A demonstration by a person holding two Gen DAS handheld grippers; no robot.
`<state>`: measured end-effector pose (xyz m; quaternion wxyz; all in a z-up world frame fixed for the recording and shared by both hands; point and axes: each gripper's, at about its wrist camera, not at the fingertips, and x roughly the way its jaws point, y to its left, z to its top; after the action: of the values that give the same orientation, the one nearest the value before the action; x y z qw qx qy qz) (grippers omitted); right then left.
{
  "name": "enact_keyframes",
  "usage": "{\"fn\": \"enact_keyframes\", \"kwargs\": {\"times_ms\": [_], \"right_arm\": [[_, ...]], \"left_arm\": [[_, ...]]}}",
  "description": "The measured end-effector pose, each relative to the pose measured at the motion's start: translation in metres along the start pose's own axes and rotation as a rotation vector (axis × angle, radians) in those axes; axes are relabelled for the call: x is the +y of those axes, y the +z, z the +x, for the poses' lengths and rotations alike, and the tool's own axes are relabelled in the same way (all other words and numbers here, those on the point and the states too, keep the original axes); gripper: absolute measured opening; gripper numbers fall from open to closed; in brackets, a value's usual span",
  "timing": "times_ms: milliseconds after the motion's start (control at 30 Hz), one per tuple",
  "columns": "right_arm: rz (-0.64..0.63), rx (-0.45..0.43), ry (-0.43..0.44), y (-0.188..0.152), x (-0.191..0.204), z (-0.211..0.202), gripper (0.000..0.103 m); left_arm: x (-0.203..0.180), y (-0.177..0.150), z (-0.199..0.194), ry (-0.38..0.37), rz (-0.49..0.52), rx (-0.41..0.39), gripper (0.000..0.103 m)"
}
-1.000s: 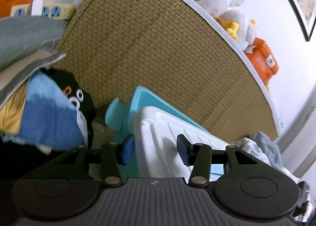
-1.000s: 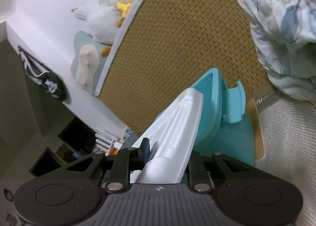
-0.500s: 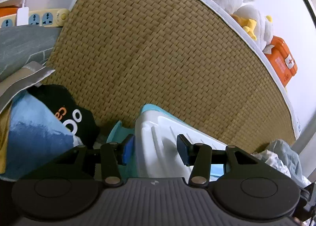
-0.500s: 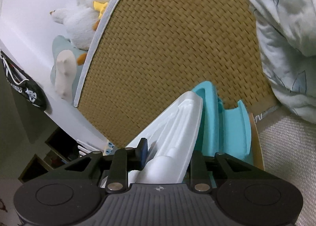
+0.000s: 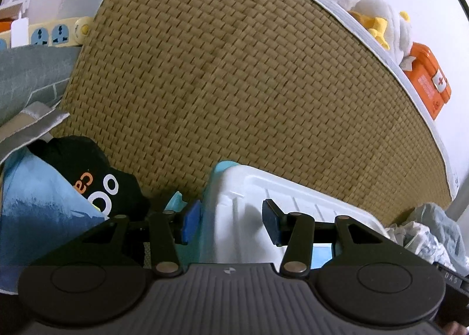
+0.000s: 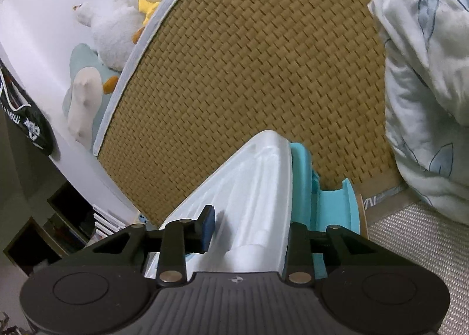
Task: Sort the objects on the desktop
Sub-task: 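Carry the white lid with both grippers over the teal bin opening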
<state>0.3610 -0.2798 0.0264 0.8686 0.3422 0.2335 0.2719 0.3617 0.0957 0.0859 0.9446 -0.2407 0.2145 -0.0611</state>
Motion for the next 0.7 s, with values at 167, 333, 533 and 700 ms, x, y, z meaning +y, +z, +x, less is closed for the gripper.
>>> {"fn": "enact_keyframes", "kwargs": {"times_ms": [167,333,533,700], "right_arm": [[-0.044,-0.033,-0.044,-0.001,0.003,-0.002,0.041],[-0.049,-0.038,-0.070,-0.001,0.007,-0.002,0.042],[-0.099,-0.065,-0.136,0.002,0.024,-0.006,0.044],[-0.035,-0.057,-0.125,0.001,0.016,-0.005,0.048]], "left_arm": [[-0.005,-0.001,-0.003,0.032,0.056,-0.017,0.050],[-0.024,-0.004,-0.015,0.091,0.195,-0.075,0.050],[-0.047,-0.007,-0.043,0.064,0.297,-0.120,0.059],[-0.065,-0.020,-0.062,0.013,0.355,-0.105,0.063]]}}
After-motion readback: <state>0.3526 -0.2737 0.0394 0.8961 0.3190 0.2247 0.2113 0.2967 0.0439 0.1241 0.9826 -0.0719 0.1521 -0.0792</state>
